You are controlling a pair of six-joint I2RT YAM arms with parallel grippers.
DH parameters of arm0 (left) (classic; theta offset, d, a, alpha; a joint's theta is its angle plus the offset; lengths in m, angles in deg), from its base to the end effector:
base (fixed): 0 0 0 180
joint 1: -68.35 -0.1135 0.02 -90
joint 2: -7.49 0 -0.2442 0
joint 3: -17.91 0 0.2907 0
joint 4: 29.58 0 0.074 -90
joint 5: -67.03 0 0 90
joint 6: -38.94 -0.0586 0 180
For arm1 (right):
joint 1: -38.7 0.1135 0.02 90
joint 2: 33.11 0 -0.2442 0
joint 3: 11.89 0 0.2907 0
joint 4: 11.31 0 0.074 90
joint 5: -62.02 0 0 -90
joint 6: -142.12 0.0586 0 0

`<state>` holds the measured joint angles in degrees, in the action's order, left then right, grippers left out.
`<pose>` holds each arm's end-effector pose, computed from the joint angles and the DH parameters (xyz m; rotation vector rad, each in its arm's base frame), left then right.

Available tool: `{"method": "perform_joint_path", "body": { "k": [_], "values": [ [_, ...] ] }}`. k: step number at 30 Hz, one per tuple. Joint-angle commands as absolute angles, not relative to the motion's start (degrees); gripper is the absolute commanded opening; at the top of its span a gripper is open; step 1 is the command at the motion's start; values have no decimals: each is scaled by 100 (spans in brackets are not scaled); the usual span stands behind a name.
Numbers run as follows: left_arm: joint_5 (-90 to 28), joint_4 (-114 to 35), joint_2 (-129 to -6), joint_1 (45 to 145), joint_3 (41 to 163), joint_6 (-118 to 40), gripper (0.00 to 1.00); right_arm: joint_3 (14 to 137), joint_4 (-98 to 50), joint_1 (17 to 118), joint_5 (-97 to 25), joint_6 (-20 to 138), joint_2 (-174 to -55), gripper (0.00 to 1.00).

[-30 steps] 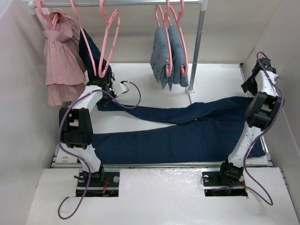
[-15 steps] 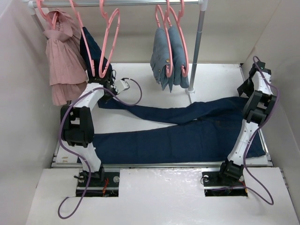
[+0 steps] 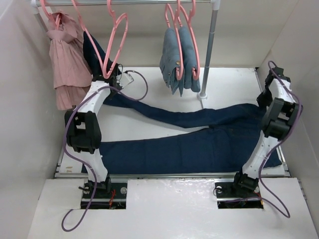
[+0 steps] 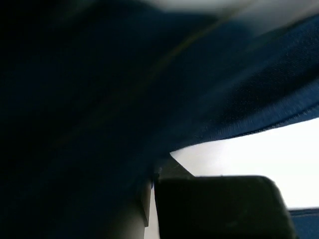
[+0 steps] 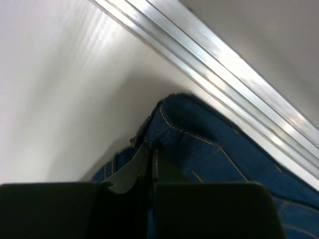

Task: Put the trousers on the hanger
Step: Flatten out the trousers at the center of the board, then fold the trousers at the center of the board.

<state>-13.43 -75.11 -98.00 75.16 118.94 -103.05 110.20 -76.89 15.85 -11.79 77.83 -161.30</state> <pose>0.4577 -0.0449 0.2253 1.1633 2.2195 0.5433 0.4553 -0.2096 0.1509 1.2060 2.5177 -0.3856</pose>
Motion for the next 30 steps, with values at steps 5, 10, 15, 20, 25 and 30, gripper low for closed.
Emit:
{"method": "perform_joint_path", "body": {
  "k": [5, 10, 15, 20, 25, 30],
  "values": [
    [-732, -8095, -8528, 7521, 11966, -9685, 0, 8584, -5833, 1348, -197, 8136, -12415, 0],
    [-355, -7928, -7225, 7661, 10508, -9861, 0, 7115, -5390, 891, -187, 8665, -11319, 0],
    [-249, -7928, -6179, 7714, 9215, -9808, 0, 6192, -5565, 451, 207, 9052, -10845, 0],
    [-573, -8234, -5326, 7714, 8739, -9668, 0, 5769, -5863, 399, 358, 9729, -10431, 0],
    [-1294, -8823, -4473, 7767, 8265, -10000, 0, 5462, -6348, 92, 68, 10187, -10238, 0],
    [-1620, -8895, -3673, 7820, 8071, -10256, 0, 5521, -6821, -68, 251, 10380, -10009, 0]
  ]
}}
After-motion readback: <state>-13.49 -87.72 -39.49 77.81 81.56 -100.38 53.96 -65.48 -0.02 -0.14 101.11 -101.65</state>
